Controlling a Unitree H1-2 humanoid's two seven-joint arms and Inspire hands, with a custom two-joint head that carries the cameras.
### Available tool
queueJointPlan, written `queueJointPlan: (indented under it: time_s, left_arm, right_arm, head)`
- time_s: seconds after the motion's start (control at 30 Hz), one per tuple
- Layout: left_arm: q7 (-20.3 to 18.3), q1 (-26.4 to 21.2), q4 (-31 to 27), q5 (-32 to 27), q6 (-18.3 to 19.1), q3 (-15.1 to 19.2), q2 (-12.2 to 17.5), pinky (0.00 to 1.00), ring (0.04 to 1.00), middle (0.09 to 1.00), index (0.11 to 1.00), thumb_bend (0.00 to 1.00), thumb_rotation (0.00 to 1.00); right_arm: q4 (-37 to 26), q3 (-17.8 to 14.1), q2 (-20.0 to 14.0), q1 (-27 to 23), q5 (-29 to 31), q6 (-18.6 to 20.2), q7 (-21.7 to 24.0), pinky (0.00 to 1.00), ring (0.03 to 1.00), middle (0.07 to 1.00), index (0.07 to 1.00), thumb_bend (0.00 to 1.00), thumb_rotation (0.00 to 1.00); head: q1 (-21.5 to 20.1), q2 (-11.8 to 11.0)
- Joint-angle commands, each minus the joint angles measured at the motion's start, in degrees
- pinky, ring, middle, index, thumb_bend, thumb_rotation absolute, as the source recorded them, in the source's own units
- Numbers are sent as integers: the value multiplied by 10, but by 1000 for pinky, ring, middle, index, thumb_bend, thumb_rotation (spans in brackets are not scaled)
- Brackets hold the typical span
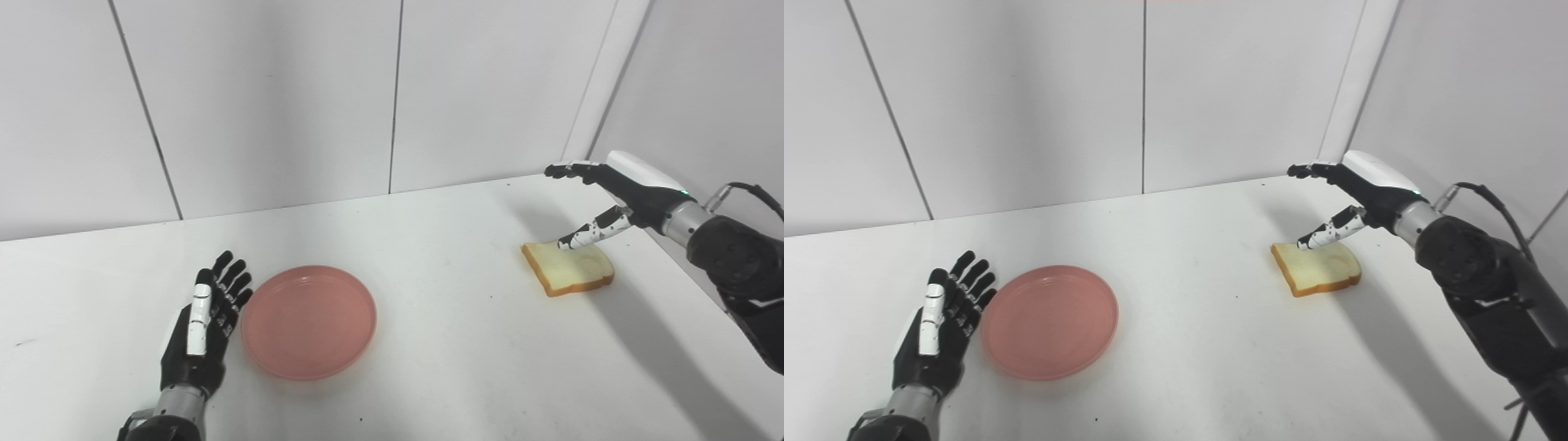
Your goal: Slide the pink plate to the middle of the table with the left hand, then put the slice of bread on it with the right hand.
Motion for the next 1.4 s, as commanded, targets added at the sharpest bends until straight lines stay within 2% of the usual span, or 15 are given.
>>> queueJointPlan:
  time_s: [0.0,0.13,0.2,0.23,0.33,0.37,0.4,0.5,0.57,0.63,0.73,0.93,1.1,1.23,1.37]
  left_arm:
    - [-7,-7,-2,-7,3,2,7,937,943,944,917,646,921]
    - [-10,-7,-6,-7,7,2,12,935,944,945,919,647,922]
    - [-11,-6,-10,-8,10,1,13,937,946,947,920,649,923]
    - [-11,-6,-11,-8,10,1,13,939,948,950,923,647,925]
    - [-11,-5,-13,-10,11,2,13,939,947,950,921,646,922]
    - [-11,-5,-14,-10,11,1,13,939,947,950,921,645,921]
    - [-12,-4,-15,-10,10,1,13,940,948,950,921,646,924]
    - [-13,-4,-16,-11,10,1,13,944,951,952,922,644,925]
    - [-13,-4,-16,-11,11,1,13,941,949,951,920,642,925]
    - [-13,-4,-19,-11,15,1,14,941,948,950,919,645,924]
    - [-11,-3,-25,-11,20,1,13,939,946,947,916,648,915]
    - [-14,0,-29,-11,20,0,14,946,949,950,922,643,927]
    - [-12,0,-33,-11,25,1,13,946,950,950,918,644,920]
    - [-12,-1,-28,-10,21,2,13,946,950,949,919,643,924]
    - [-12,-1,-26,-10,21,3,13,947,950,950,920,649,922]
  right_arm:
    - [-2,7,-33,-29,-24,-2,13,839,884,875,857,924,179]
    - [12,45,-47,-54,-77,5,41,817,896,903,878,927,164]
    - [20,64,-52,-67,-102,9,58,856,924,920,893,930,157]
    - [27,75,-53,-75,-116,8,67,915,947,934,907,942,151]
    - [42,101,-59,-91,-151,5,88,938,965,959,928,944,167]
    - [47,104,-59,-92,-151,4,94,939,967,963,931,943,170]
    - [53,107,-59,-95,-152,6,100,882,967,977,937,946,170]
    - [69,112,-54,-101,-156,5,113,835,970,986,945,951,164]
    - [83,120,-50,-106,-163,-3,116,854,979,985,948,954,160]
    - [97,132,-47,-114,-176,-8,118,919,988,984,961,958,171]
    - [120,147,-42,-125,-189,-6,121,907,986,982,964,959,173]
    - [152,171,-31,-138,-213,-11,125,996,1000,1000,989,995,172]
    - [171,187,-24,-145,-226,-19,124,978,1000,1000,992,1000,191]
    - [193,184,-14,-145,-222,-47,105,992,1000,1000,987,1000,178]
    - [192,188,-8,-148,-236,-53,106,1000,1000,999,994,1000,188]
  head:
    - [0,0]
    - [-9,1]
    - [-11,1]
    - [-12,1]
    - [-14,1]
    - [-15,0]
    - [-15,0]
    - [-15,-1]
    - [-15,2]
    - [-15,2]
    - [-18,2]
    - [-22,3]
    - [-22,3]
    - [-21,4]
    - [-22,4]
